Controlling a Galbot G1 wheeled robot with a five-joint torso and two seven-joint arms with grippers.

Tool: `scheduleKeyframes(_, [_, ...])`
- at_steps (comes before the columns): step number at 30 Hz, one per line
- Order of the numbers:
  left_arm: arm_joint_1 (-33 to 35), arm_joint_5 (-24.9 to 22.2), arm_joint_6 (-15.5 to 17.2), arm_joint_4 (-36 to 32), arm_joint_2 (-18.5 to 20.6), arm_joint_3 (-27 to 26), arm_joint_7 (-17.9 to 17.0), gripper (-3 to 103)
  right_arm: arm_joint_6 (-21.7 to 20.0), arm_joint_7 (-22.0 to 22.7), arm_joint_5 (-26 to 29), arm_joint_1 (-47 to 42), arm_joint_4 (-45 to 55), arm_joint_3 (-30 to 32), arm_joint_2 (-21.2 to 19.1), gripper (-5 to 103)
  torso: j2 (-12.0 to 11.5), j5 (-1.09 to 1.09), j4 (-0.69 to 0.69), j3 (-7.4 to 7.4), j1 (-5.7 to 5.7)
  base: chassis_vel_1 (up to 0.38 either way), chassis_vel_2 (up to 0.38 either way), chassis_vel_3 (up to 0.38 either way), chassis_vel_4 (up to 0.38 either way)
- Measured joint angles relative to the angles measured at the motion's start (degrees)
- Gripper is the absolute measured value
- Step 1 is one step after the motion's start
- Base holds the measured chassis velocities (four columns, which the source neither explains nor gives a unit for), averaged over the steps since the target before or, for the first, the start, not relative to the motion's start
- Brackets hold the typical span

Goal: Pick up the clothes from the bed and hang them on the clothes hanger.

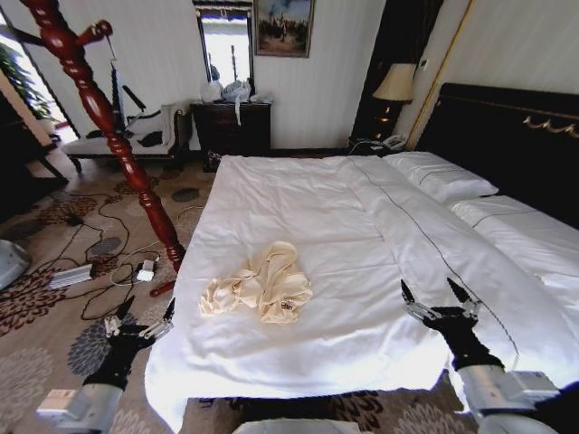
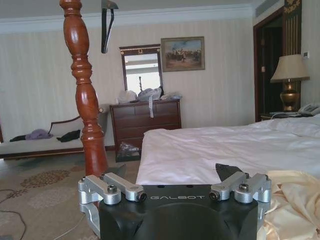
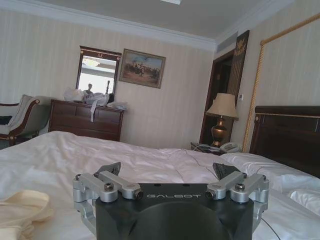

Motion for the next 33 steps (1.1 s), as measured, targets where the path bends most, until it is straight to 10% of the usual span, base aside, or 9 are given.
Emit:
scheduleKeyframes(21, [-1.42,-0.20,2.73,0.35,1.09,1.01,-1.33,100,-0.14,0.58,-0.33,0.00,0.08,0.13,0.09,100,0.00,0.00,0.00,0.00,0.00,0.000,0.000,0.000,0.000])
scheduleKeyframes(33, [-10.44,-15.30,15.43,6.91,18.44,2.80,-2.27,100,-2.45,2.37,0.59,1.18,-0.83,-0.71,-1.69,100,0.00,0.00,0.00,0.00,0.00,0.000,0.000,0.000,0.000])
